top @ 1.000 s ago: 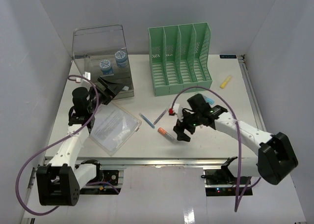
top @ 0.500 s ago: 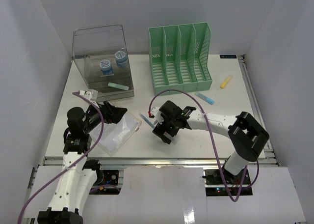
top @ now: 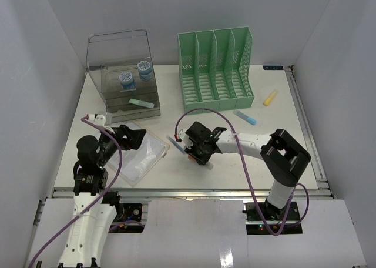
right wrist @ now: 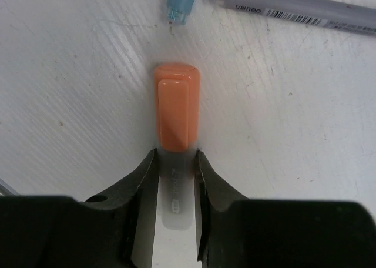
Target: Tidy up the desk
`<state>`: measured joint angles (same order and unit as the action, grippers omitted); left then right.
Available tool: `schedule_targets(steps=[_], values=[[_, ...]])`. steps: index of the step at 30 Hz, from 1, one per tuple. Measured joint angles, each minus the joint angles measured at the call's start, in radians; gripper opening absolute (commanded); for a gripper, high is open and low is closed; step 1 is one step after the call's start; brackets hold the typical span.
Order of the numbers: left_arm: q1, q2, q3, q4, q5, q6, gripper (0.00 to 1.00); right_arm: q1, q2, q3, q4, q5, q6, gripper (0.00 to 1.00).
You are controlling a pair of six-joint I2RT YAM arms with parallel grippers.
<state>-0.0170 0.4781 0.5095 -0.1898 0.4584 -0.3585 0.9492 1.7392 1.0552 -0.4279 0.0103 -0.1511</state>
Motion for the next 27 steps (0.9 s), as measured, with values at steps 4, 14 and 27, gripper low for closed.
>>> schedule_targets(steps=[4, 14, 27], values=[[0.000, -0.009, 0.000, -0.011, -0.024, 0.001, 0.98, 0.002, 0.004, 0.006, -0.009, -0.001, -0.024, 0.14], [0.000, -0.030, 0.000, -0.027, -0.055, 0.001, 0.98, 0.011, 0.036, 0.308, -0.313, -0.122, -0.423, 0.09], [0.000, -0.052, 0.012, -0.124, -0.312, -0.005, 0.98, 0.037, 0.386, 1.163, -0.173, 0.020, -0.869, 0.11]])
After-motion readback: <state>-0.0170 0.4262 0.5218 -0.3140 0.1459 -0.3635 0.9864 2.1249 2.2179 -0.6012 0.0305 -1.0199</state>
